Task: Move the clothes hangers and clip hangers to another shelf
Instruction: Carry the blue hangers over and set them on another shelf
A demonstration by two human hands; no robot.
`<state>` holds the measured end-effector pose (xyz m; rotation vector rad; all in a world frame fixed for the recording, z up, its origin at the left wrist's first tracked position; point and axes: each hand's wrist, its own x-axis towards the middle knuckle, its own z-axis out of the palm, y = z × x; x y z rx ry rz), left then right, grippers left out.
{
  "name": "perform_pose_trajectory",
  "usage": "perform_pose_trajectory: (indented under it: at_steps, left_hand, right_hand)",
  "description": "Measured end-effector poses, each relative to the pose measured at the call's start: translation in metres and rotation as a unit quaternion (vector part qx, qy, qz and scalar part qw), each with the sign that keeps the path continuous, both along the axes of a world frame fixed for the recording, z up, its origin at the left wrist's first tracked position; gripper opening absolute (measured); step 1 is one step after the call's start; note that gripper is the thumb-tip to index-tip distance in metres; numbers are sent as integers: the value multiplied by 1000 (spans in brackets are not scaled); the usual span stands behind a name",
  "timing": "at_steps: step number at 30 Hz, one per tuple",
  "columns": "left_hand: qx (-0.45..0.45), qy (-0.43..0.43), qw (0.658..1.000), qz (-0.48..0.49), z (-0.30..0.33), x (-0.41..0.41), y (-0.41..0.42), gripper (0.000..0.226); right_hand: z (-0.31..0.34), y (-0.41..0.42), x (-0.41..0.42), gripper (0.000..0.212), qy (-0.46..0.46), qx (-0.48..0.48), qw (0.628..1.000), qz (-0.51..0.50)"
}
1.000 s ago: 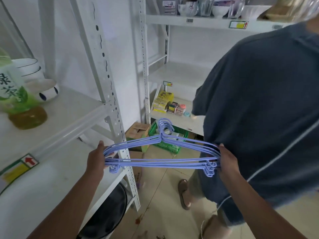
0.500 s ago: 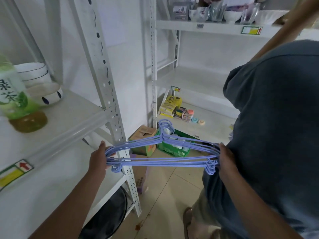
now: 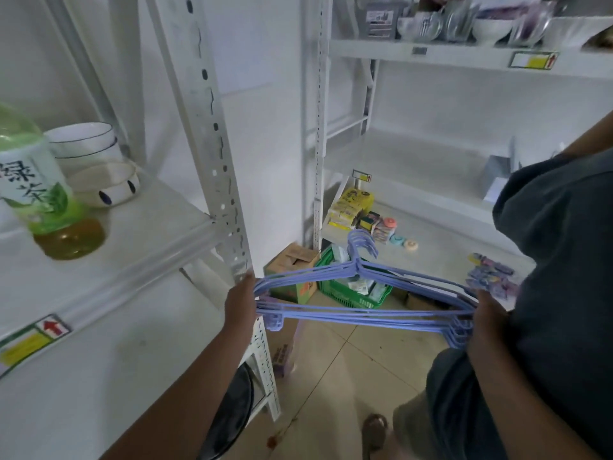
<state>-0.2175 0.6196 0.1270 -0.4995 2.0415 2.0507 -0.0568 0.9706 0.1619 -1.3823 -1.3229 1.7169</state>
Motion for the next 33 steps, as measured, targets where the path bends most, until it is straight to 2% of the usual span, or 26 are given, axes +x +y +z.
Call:
perform_pose_trajectory:
  at_steps: [2,4,6,11,13,15,17,21,28,33]
  left_hand:
    - [4,-3,1000,2,1,-8,15,49]
    - [-2,2,1000,1,-1,-23,28,56]
    - [-14,-3,1000,-3,2,-39,41,57]
    - [4,-5,1000,-25,6,-68,72,34]
    - [11,-1,999,-36,5,-81,82,37]
    - [9,12,999,-39,7,-100,90,48]
    - [3,20,999,-31,8,-123,96,55]
    - [15,36,999,-34,14,-163,110,51]
    - [28,20,999,-36,11,-237,145,51]
    - [45,25,998,-32,17,-288,179,47]
  right_hand:
    - [5,5,-5,25,18,6,1000,-9]
    - [16,4,-5,11,24,9,1000,-18]
    - [18,7,-10,11,23,25,998,-54]
    - [-28,69,-28,54,-18,56,995,-83]
    - [-45,93,-35,44,-3,48,995,-84]
    - [-16,67,-43,41,-15,32,994,-99]
    - [-3,53,-53,36,20,17,993,-118]
    - [4,44,-81,20,63,1,990,-130]
    - [10,80,-155,25,58,40,991,-117]
    - [19,116,-213,23,74,13,988,-136]
